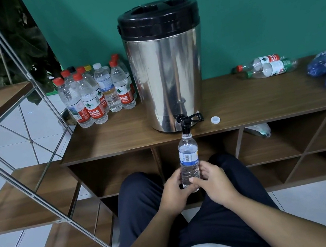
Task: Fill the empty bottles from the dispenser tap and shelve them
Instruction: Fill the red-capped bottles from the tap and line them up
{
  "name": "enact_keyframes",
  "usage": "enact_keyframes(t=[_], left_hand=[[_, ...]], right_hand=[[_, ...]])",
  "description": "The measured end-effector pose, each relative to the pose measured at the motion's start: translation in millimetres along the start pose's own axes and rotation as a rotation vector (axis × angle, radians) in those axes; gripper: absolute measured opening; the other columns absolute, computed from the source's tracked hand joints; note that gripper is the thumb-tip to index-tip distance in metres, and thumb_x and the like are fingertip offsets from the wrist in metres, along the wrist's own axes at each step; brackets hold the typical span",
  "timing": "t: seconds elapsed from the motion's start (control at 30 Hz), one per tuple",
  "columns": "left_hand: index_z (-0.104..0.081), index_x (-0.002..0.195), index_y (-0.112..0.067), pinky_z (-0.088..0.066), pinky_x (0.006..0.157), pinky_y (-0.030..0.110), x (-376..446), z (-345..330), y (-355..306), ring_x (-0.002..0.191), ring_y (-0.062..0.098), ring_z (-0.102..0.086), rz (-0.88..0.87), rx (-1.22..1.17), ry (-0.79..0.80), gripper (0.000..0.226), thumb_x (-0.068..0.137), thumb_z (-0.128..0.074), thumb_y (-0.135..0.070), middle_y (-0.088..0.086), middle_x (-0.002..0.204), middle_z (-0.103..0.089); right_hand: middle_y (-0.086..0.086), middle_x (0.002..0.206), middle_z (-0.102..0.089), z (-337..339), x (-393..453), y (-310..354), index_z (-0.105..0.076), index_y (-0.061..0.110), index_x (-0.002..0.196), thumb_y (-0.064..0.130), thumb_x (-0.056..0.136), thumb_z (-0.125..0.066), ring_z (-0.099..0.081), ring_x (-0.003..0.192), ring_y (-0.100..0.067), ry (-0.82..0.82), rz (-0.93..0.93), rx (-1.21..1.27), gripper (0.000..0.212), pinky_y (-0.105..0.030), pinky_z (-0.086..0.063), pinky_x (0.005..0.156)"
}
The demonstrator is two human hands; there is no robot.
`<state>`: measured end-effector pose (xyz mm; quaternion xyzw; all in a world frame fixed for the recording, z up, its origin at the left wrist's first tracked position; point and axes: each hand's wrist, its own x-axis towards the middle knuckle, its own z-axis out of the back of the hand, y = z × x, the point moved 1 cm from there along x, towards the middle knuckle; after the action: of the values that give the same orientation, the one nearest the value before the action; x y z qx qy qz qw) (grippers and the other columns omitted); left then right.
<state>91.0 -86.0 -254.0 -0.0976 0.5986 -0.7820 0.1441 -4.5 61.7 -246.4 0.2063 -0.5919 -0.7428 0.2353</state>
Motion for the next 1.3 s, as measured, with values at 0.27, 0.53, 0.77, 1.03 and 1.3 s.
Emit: enact_keyframes(t=[0.27, 0.53, 0.77, 1.03, 1.3], left_hand=[[-0.067, 0.147, -0.032, -0.059, 0.113, 0.051, -0.2, -0.7, -0.1, 0.126, 0.016, -0.074, -0.009, -0.008, -0.003, 0.054, 0.098, -0.087, -0.019, -0.008, 0.133, -0.079], [-0.068, 0.145, -0.035, -0.059, 0.111, 0.053, 0.6, -1.3, 0.3, 0.125, 0.017, -0.075, -0.006, -0.009, 0.001, 0.053, 0.097, -0.088, -0.025, -0.007, 0.133, -0.079], [-0.067, 0.147, -0.035, -0.059, 0.113, 0.053, 0.3, -1.1, 0.0, 0.127, 0.017, -0.074, -0.008, -0.025, 0.004, 0.055, 0.098, -0.088, -0.024, -0.008, 0.135, -0.079], [-0.069, 0.144, -0.033, -0.059, 0.111, 0.054, 0.4, -1.3, 0.5, 0.124, 0.018, -0.076, -0.017, -0.033, -0.005, 0.051, 0.098, -0.087, -0.020, -0.006, 0.132, -0.080], [-0.068, 0.146, -0.033, -0.059, 0.112, 0.053, 0.3, -1.2, 0.2, 0.125, 0.018, -0.075, -0.011, -0.028, -0.004, 0.053, 0.098, -0.087, -0.019, -0.007, 0.133, -0.079]], right_hand=[[0.009, 0.118, -0.082, -0.1, 0.7, -0.7, -0.071, 0.023, 0.133, 0.000, 0.096, -0.080, -0.078, 0.113, -0.010, 0.002, 0.007, -0.001, 0.044, -0.036, -0.065, 0.096], [0.009, 0.118, -0.083, 0.4, 1.0, -1.1, -0.071, 0.024, 0.133, 0.000, 0.096, -0.080, -0.078, 0.113, -0.010, 0.001, 0.005, 0.001, 0.045, -0.037, -0.065, 0.097], [0.009, 0.120, -0.082, 0.2, 1.0, -1.3, -0.071, 0.026, 0.135, 0.002, 0.096, -0.081, -0.078, 0.115, -0.010, 0.001, 0.006, -0.008, 0.047, -0.039, -0.065, 0.097], [0.011, 0.118, -0.082, 0.9, -0.6, 0.9, -0.071, 0.026, 0.135, 0.003, 0.096, -0.082, -0.077, 0.114, -0.009, -0.006, 0.010, -0.018, 0.047, -0.036, -0.065, 0.097], [0.011, 0.118, -0.082, 0.9, -1.5, 2.7, -0.071, 0.026, 0.133, 0.003, 0.096, -0.082, -0.077, 0.114, -0.008, -0.005, 0.014, -0.017, 0.045, -0.035, -0.065, 0.096]])
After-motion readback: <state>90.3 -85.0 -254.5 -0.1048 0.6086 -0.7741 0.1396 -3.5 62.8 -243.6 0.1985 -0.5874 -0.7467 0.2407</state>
